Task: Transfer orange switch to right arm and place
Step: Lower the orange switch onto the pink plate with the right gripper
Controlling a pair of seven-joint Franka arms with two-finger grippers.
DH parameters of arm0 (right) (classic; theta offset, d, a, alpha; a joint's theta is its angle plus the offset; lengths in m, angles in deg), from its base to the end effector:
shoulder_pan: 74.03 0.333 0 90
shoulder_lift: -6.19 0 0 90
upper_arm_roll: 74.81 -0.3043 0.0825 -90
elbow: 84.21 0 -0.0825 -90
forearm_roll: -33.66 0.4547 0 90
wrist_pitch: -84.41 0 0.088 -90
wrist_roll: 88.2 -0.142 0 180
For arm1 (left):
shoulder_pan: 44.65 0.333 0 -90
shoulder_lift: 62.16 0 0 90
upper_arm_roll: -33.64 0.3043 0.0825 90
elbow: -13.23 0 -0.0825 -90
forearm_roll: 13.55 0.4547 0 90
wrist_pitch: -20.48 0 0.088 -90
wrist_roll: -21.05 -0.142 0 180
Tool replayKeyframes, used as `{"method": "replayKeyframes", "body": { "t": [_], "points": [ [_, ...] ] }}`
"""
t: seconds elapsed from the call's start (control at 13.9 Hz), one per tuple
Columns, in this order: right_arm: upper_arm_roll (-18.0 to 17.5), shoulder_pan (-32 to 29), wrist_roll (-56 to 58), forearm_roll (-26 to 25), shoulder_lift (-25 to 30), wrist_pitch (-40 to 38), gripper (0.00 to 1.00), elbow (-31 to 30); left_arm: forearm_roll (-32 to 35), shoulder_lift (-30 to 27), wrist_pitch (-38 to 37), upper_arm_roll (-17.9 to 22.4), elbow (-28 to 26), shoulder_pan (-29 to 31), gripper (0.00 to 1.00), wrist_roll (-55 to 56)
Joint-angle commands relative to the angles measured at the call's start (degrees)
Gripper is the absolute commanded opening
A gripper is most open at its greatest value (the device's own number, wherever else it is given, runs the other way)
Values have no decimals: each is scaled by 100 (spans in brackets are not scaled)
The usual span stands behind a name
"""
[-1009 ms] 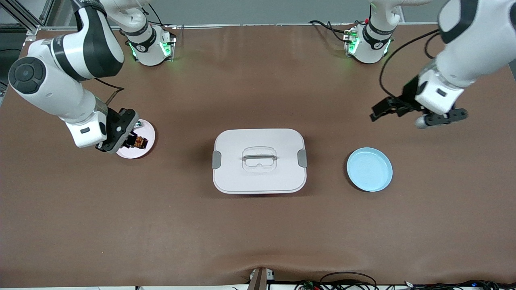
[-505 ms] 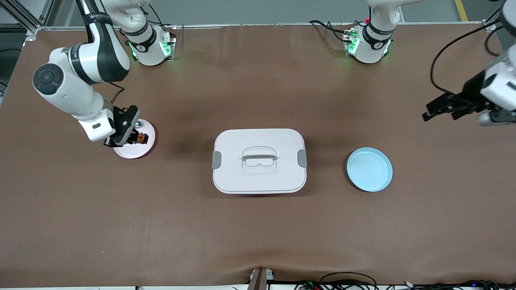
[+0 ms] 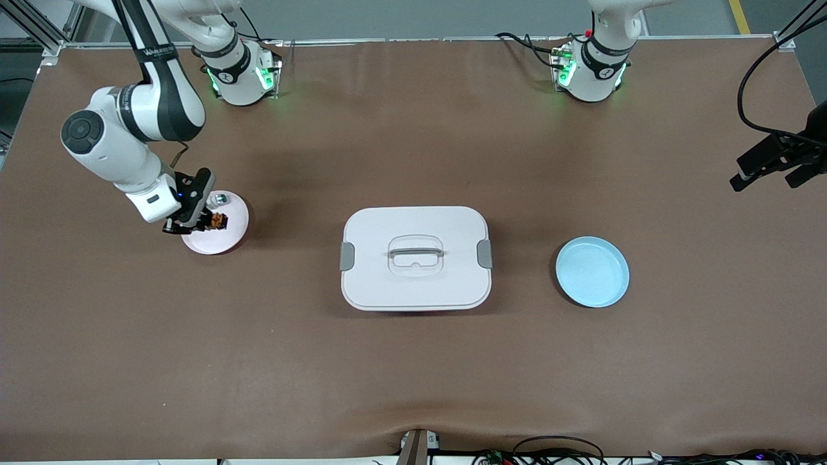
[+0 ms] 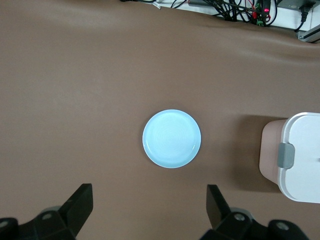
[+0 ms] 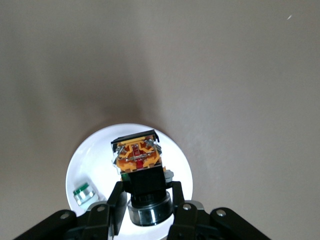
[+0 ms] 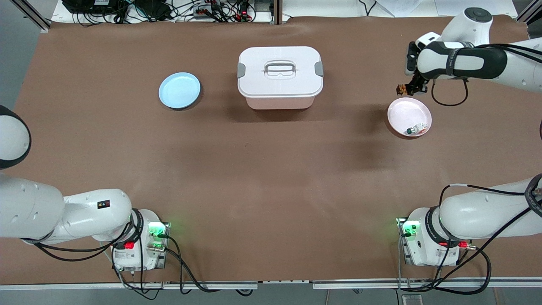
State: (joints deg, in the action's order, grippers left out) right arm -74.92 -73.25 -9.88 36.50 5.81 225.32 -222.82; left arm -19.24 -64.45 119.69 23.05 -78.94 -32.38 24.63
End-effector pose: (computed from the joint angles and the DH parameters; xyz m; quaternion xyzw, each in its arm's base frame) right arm 0.5378 0.0094 0.2088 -0.7822 -0.6226 -0.0230 0.0020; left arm 0.6350 0.0043 0.5980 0.9944 0.0494 0.0801 0.0472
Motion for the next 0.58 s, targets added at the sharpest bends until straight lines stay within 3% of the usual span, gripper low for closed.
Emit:
{"method": "replayKeyframes", "body": {
  "t": [0.0,0.36,0.5],
  "points": [
    [-103,-324,393,-73,65,488,0,-463,155,150,-138,-22,225,3,100,2],
    [-103,-342,544,-55,-93,1386,0,-975,216,448,-129,-31,461,-75,100,-6],
    [-103,-342,544,-55,-137,1622,0,-1089,444,659,-129,38,646,-433,100,11]
  ]
}}
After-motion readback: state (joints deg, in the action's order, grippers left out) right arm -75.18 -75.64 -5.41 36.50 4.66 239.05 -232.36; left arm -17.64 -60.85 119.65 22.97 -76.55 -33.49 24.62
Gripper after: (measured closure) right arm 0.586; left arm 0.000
